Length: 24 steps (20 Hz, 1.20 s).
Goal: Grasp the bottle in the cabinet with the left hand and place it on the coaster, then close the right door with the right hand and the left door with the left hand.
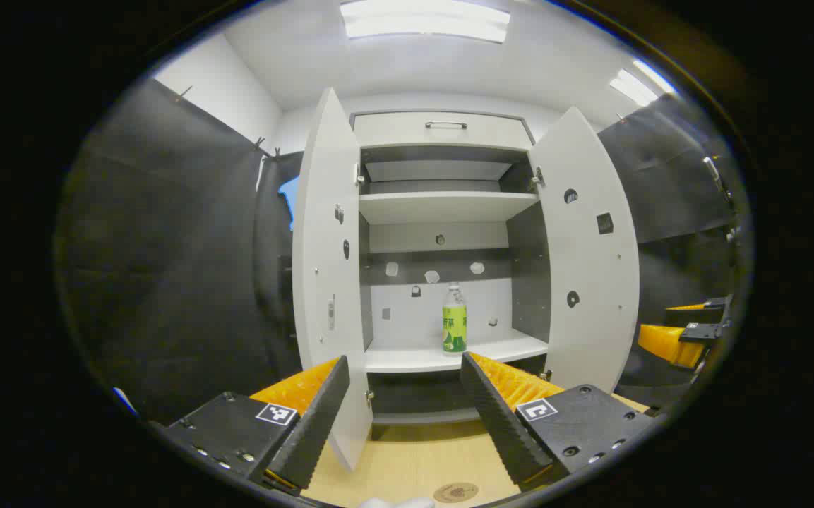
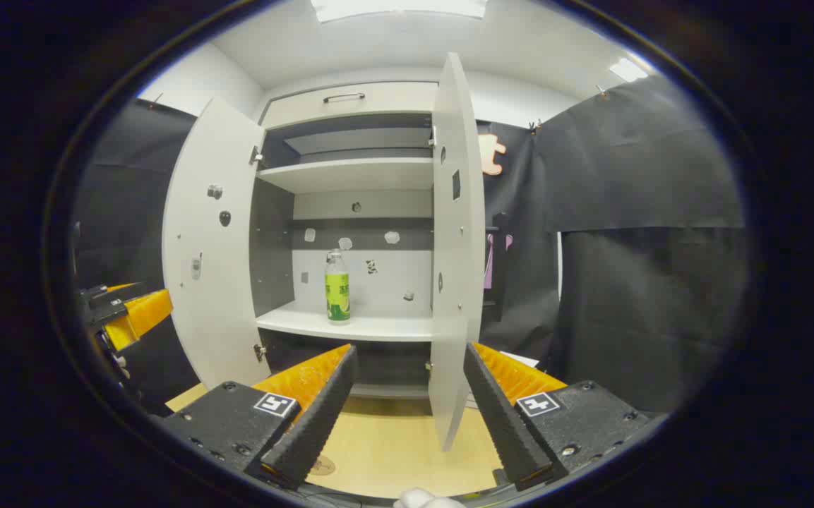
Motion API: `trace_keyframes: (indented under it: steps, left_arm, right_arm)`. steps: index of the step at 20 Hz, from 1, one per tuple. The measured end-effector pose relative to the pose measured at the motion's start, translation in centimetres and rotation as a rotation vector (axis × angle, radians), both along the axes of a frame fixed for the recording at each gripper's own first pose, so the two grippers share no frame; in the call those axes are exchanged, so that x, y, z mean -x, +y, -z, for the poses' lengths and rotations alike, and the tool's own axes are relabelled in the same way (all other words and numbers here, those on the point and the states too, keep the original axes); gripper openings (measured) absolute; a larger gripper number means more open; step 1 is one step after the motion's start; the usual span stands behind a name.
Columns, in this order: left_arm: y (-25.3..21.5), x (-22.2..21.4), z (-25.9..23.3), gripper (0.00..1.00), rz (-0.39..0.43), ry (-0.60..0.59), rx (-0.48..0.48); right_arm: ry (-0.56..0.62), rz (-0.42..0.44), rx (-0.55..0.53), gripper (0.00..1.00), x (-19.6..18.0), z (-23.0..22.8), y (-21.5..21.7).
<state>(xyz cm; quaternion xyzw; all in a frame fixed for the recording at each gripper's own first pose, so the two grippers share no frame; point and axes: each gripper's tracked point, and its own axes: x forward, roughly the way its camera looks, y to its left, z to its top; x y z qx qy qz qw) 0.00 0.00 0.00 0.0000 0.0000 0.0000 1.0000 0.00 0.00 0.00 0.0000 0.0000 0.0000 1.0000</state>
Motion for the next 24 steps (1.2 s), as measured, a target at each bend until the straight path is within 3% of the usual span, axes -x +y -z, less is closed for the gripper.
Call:
trace_keyframes:
  steps: [16, 24]
  left_arm:
    - [-1.3, -1.8, -0.1, 0.98, 0.036, 0.032, -0.007]
    - [-3.5, -7.6, 0.0, 0.97, 0.065, 0.038, 0.005]
  right_arm:
    - [0.031, 0.0, -0.022, 0.98, -0.6, 0.8, 0.3]
    - [0.073, -0.009, -0.017, 0.99, -1.7, 0.7, -0.4]
